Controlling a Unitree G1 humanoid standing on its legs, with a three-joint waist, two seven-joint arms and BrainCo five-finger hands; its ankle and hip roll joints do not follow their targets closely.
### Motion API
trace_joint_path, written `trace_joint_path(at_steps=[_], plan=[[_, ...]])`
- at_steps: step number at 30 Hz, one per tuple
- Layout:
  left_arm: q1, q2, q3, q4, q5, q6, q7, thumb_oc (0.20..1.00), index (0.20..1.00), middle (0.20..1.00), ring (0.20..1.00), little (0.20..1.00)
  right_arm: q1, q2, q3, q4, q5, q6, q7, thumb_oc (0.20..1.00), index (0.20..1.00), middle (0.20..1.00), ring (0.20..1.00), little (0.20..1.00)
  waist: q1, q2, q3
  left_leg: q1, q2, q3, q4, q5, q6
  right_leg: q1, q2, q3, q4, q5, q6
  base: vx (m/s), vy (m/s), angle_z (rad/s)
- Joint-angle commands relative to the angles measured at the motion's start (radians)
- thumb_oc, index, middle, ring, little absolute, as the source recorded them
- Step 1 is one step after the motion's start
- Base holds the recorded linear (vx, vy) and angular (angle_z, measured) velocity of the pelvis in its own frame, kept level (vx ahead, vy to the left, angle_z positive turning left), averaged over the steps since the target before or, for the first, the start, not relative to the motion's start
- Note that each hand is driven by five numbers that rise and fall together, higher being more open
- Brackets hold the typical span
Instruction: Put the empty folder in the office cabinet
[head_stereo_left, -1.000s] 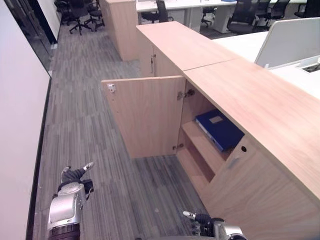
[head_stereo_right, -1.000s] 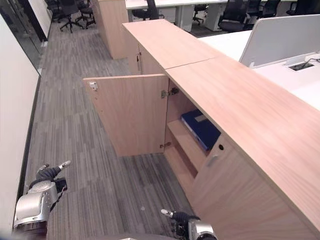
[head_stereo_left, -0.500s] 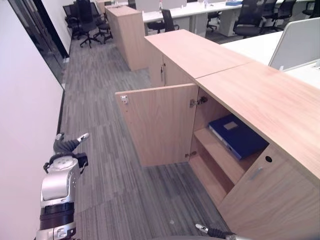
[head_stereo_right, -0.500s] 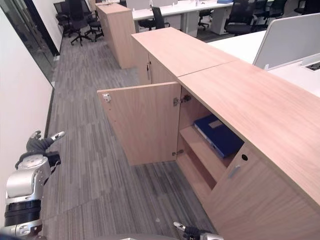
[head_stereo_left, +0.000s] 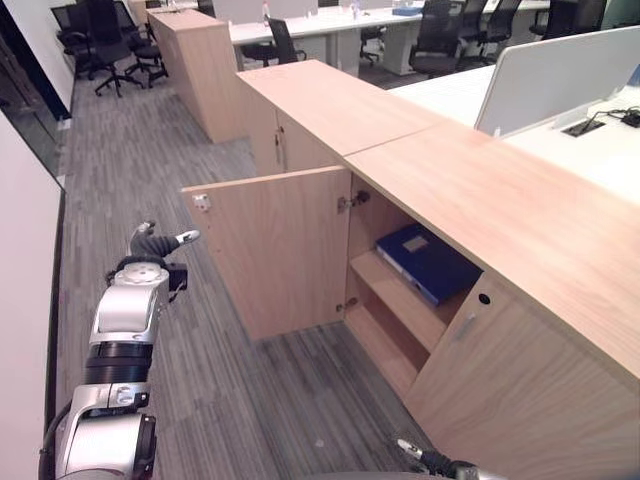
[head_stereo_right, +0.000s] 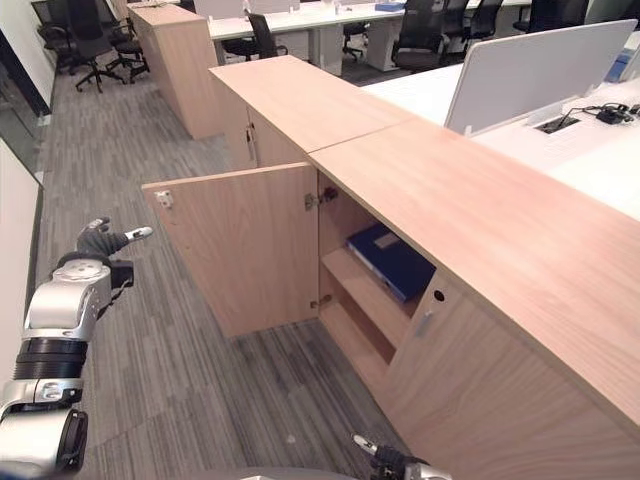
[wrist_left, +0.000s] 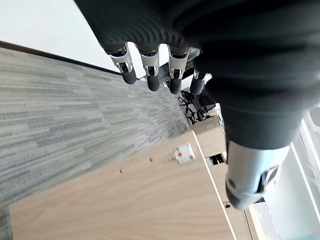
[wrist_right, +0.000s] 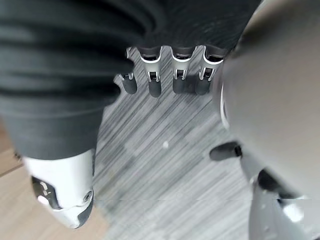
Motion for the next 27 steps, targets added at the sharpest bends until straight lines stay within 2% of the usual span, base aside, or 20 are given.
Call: trace_joint_path(at_steps=[1, 2, 4, 6, 7, 8, 9, 10, 12, 15, 22, 26, 27], plan=[[-0.146, 0.068, -0.047, 0.124, 0.005, -0.069, 0.023, 1.0, 1.0, 1.0, 1.0, 1.0, 0.044, 0.032, -0.034, 0.012, 0.049, 0.031, 0.012, 1.0, 1.0, 1.0, 1.0, 1.0, -0.016, -0.085, -0.06, -0.043, -0.044, -0.004, 0.151, -0.132, -0.012, 0.026, -0.032, 0.025, 0.004, -0.075, -0.001, 0.08, -0.203, 0.14], [-0.163, 0.075, -0.055, 0.146, 0.003, -0.075, 0.024, 1.0, 1.0, 1.0, 1.0, 1.0, 0.044, 0.028, -0.034, 0.008, 0.054, 0.034, 0.008, 1.0, 1.0, 1.0, 1.0, 1.0, -0.02, -0.096, -0.05, -0.076, -0.03, 0.003, 0.242, -0.172, -0.017, 0.032, -0.036, 0.025, 0.004, -0.077, -0.006, 0.04, -0.121, 0.24], [-0.17, 0.084, -0.056, 0.158, 0.002, -0.08, 0.017, 1.0, 1.0, 1.0, 1.0, 1.0, 0.046, 0.024, -0.036, 0.003, 0.06, 0.037, -0.001, 1.0, 1.0, 1.0, 1.0, 1.0, -0.019, -0.101, -0.047, -0.085, -0.023, 0.008, 0.278, -0.19, -0.014, 0.036, -0.041, 0.029, 0.004, -0.077, -0.006, 0.05, -0.053, 0.09], [-0.187, 0.102, -0.068, 0.199, 0.014, -0.064, -0.02, 1.0, 1.0, 1.0, 1.0, 1.0, 0.039, 0.0, -0.053, 0.005, 0.077, 0.046, -0.018, 1.0, 1.0, 1.0, 1.0, 1.0, -0.006, -0.102, -0.042, -0.153, -0.05, -0.097, 0.285, -0.161, -0.018, 0.029, -0.043, 0.05, 0.004, -0.088, -0.011, 0.05, -0.01, -0.15], [-0.188, 0.102, -0.068, 0.2, 0.014, -0.064, -0.021, 1.0, 1.0, 1.0, 1.0, 1.0, 0.039, 0.0, -0.054, 0.005, 0.077, 0.046, -0.018, 1.0, 1.0, 1.0, 1.0, 1.0, -0.008, -0.103, -0.043, -0.154, -0.051, -0.099, 0.285, -0.161, -0.018, 0.029, -0.043, 0.048, 0.004, -0.088, -0.011, 0.03, 0.019, -0.19], [-0.192, 0.108, -0.068, 0.213, 0.017, -0.051, -0.038, 1.0, 1.0, 1.0, 1.0, 1.0, 0.045, -0.001, -0.056, 0.004, 0.081, 0.047, -0.02, 1.0, 1.0, 1.0, 1.0, 1.0, -0.005, -0.102, -0.045, -0.176, -0.072, -0.154, 0.252, -0.138, -0.012, 0.03, -0.041, 0.052, 0.004, -0.094, -0.012, 0.09, 0.05, -0.2], [-0.195, 0.133, -0.065, 0.229, 0.031, -0.036, -0.063, 1.0, 1.0, 1.0, 1.0, 1.0, 0.053, -0.005, -0.05, 0.001, 0.079, 0.045, -0.024, 1.0, 1.0, 1.0, 1.0, 1.0, 0.003, -0.092, -0.044, -0.185, -0.106, -0.244, 0.173, -0.092, 0.002, 0.04, -0.029, 0.071, 0.004, -0.099, -0.016, 0.12, 0.071, -0.15], [-0.201, 0.136, -0.06, 0.251, 0.024, -0.036, -0.053, 1.0, 1.0, 1.0, 1.0, 1.0, 0.061, -0.006, -0.053, 0.0, 0.084, 0.042, -0.029, 1.0, 1.0, 1.0, 1.0, 1.0, 0.002, -0.088, -0.045, -0.182, -0.111, -0.259, 0.164, -0.076, 0.006, 0.049, -0.03, 0.076, 0.004, -0.104, -0.015, 0.15, 0.086, -0.19], [-0.207, 0.139, -0.062, 0.268, 0.027, -0.033, -0.054, 1.0, 1.0, 1.0, 1.0, 1.0, 0.066, -0.003, -0.051, -0.004, 0.083, 0.038, -0.026, 1.0, 1.0, 1.0, 1.0, 1.0, -0.001, -0.081, -0.049, -0.151, -0.104, -0.248, 0.122, -0.066, 0.014, 0.059, -0.027, 0.081, 0.004, -0.104, -0.012, 0.09, 0.06, -0.27], [-0.217, 0.165, -0.029, 0.356, -0.009, -0.019, -0.005, 1.0, 1.0, 1.0, 1.0, 1.0, 0.085, 0.003, -0.056, -0.019, 0.08, 0.033, -0.015, 1.0, 1.0, 1.0, 1.0, 1.0, -0.003, -0.056, -0.077, -0.058, -0.104, -0.218, -0.002, -0.014, 0.049, 0.057, -0.021, 0.121, 0.004, -0.109, -0.001, 0.12, 0.157, -0.5], [-0.234, 0.22, 0.001, 0.426, -0.022, 0.009, 0.041, 1.0, 1.0, 1.0, 1.0, 1.0, 0.095, 0.023, -0.062, -0.049, 0.09, 0.028, -0.009, 1.0, 1.0, 1.0, 1.0, 1.0, 0.01, -0.048, -0.087, -0.034, -0.117, -0.181, -0.002, -0.03, 0.076, 0.051, -0.025, 0.163, 0.004, -0.1, 0.013, 0.05, 0.116, -0.35], [-0.253, 0.257, -0.003, 0.436, -0.015, 0.01, 0.072, 1.0, 1.0, 1.0, 1.0, 1.0, 0.099, 0.019, -0.067, -0.046, 0.089, 0.023, 0.0, 1.0, 1.0, 1.0, 1.0, 1.0, 0.007, -0.05, -0.087, -0.022, -0.125, -0.166, -0.002, -0.042, 0.089, 0.05, -0.028, 0.179, 0.004, -0.098, 0.02, 0.02, 0.07, -0.13], [-0.269, 0.29, -0.033, 0.44, 0.023, 0.003, 0.071, 1.0, 1.0, 1.0, 1.0, 1.0, 0.102, 0.014, -0.074, -0.039, 0.089, 0.02, 0.001, 1.0, 1.0, 1.0, 1.0, 1.0, 0.004, -0.051, -0.087, -0.014, -0.127, -0.158, -0.002, -0.048, 0.096, 0.051, -0.028, 0.188, 0.004, -0.098, 0.023, 0.04, 0.068, -0.15]])
